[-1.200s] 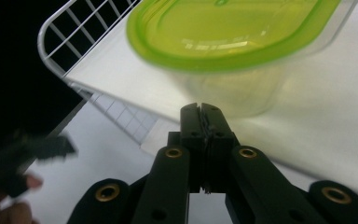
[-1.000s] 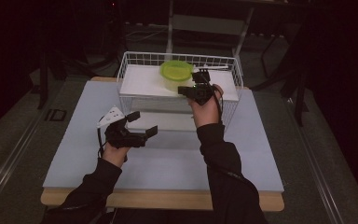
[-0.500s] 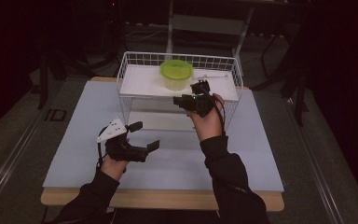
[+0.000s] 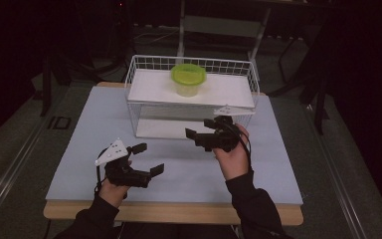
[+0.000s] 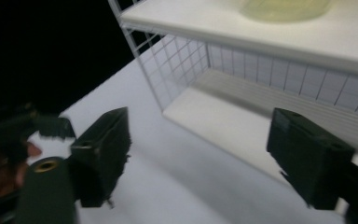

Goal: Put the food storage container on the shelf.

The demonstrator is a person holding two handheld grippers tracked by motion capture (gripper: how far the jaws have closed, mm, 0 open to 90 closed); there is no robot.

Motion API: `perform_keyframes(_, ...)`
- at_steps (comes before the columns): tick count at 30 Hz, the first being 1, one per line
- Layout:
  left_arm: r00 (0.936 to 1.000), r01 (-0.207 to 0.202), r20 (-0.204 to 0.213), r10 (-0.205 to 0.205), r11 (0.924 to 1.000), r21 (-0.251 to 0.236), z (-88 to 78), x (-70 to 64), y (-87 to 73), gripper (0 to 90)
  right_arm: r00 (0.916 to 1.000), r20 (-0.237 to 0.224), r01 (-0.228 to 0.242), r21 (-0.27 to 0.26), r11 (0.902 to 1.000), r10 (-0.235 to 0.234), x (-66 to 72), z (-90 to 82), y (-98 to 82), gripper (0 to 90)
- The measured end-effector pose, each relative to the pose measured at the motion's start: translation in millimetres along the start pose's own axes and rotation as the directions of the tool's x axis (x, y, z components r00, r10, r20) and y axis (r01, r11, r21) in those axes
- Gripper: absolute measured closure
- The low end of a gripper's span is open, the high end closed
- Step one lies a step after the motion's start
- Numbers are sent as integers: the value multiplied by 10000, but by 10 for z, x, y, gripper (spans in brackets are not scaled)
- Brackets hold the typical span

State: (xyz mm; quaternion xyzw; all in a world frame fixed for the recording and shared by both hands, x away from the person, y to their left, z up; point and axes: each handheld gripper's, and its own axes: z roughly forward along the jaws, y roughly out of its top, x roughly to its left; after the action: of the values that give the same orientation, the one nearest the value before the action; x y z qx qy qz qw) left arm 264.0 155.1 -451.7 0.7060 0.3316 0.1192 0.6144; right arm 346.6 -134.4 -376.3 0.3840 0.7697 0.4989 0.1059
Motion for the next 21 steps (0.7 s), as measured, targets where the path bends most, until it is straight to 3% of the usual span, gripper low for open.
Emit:
perform_keyframes(5, 9987, -430, 279, 424, 9988, 228, 17, -63, -63, 19, 9997, 215, 94, -54, 9999, -92, -45, -142, -209, 196)
perform_keyframes(10, 9973, -529, 541, 505, 9977, 424, 21, -95, -97, 19, 9990, 318, 299, 339, 9990, -310, -73, -269, -432, 196)
perform_keyframes(21, 9948, -756, 737, 697, 9939, 806, -44, -145, -160, 19, 9984, 2, 555, 639, 9964, -557, -53, -465, -875, 196)
